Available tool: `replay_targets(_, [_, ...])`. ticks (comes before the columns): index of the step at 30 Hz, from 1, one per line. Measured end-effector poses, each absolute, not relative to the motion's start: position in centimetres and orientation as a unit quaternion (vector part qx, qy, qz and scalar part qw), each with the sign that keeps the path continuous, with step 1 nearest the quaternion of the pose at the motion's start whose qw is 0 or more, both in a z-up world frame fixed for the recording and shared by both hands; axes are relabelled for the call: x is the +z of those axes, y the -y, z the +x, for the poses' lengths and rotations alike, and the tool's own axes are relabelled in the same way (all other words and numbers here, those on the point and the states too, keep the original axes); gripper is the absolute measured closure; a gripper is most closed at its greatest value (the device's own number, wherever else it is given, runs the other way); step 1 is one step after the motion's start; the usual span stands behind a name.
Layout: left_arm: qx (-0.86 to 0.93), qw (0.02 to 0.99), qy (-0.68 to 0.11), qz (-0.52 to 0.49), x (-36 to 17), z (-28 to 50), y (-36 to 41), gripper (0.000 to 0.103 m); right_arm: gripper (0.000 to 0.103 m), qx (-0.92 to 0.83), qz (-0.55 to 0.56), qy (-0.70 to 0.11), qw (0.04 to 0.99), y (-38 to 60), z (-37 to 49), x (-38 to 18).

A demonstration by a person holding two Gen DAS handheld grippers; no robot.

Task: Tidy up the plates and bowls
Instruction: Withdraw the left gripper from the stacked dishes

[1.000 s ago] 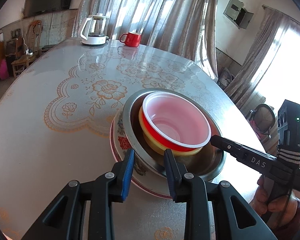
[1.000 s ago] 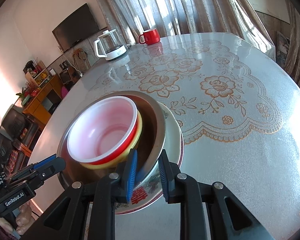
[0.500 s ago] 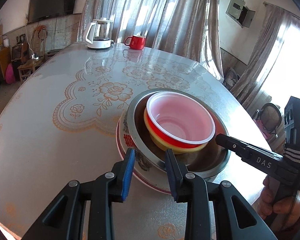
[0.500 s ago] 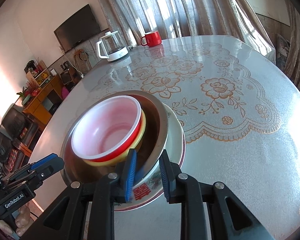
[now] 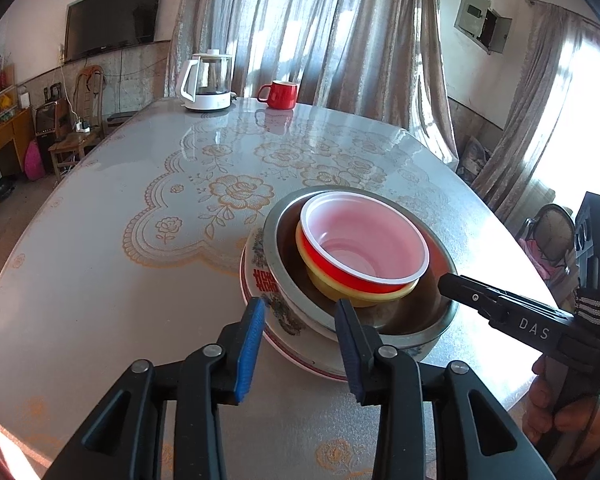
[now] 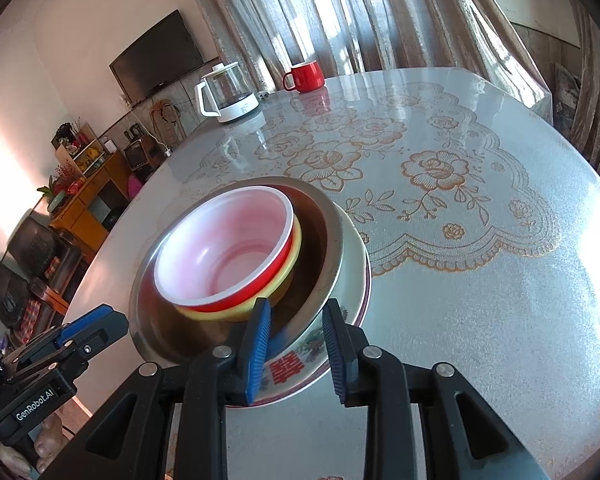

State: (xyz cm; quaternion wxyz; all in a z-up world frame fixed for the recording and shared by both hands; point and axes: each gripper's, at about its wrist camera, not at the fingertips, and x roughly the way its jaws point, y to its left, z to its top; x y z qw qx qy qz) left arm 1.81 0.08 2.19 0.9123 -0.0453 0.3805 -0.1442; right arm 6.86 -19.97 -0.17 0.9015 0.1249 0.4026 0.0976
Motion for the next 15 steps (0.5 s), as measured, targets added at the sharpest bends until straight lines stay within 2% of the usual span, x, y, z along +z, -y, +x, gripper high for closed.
replay_targets(5, [-0.127, 0.922, -0.364, -0.038, 3.1, 0.9, -0.1, 0.059, 0.074, 0.095, 0.123, -0.368, 0.916, 20.3, 5.6, 1.6])
replay_targets(10, [-0.084, 0.938, -0.335, -0.029, 4.1, 0.1, -0.2, 0.045, 0.069, 0.079, 0.104, -0.328, 0.935, 19.4, 4.5, 3.6])
replay_targets(15, [-0.028, 0.953, -0.301, -0.022, 4.5, -0.3, -0.9, 0.036, 0.067, 0.052, 0.055, -0.303, 0.950, 16.2, 3.6, 3.8])
